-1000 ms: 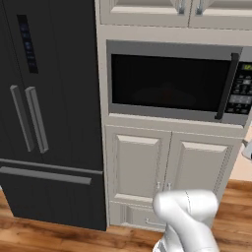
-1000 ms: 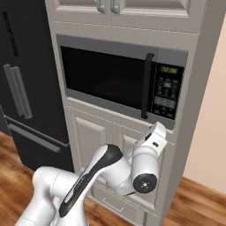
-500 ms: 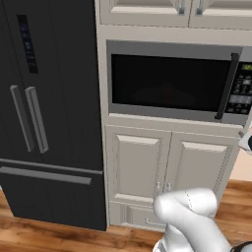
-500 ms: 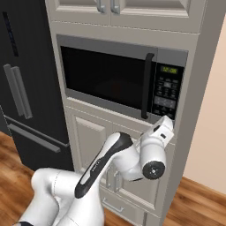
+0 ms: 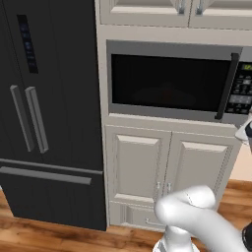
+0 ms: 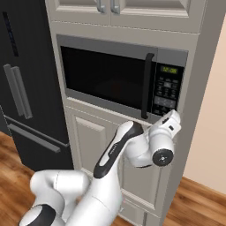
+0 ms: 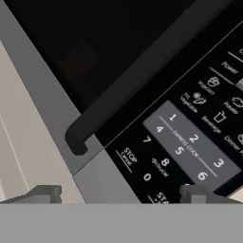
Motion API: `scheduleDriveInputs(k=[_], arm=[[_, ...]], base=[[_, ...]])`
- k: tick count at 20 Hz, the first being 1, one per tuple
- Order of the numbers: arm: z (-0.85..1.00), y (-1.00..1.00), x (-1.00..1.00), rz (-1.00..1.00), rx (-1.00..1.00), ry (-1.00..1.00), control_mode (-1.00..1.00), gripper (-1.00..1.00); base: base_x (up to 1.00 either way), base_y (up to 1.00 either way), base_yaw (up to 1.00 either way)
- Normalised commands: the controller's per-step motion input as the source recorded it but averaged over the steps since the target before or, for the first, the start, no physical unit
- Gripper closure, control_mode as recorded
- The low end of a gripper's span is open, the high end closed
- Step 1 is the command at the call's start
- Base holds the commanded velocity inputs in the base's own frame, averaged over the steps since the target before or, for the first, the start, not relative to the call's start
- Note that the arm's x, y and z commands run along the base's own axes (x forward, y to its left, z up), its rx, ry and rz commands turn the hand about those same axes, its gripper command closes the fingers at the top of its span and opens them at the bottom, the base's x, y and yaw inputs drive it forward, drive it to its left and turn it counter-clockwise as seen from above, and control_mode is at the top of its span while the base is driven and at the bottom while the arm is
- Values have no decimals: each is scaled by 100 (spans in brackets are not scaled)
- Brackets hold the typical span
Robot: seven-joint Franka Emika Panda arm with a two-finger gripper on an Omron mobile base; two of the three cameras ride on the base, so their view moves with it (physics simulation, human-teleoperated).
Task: Place the microwavable item in the microwave. Then, close the microwave door and press the start button.
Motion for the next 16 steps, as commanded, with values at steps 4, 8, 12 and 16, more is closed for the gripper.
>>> scheduleDriveInputs(k=[4,8,12,16], arm=[[-12,-27,41,0,5,6,-100,-100],[-22,-18,40,0,4,8,-100,-100],[-28,-4,41,0,2,8,-100,-100],[-31,0,37,0,0,8,-100,-100]], base=[[0,0,0],[0,0,0],[0,0,0],[0,0,0]])
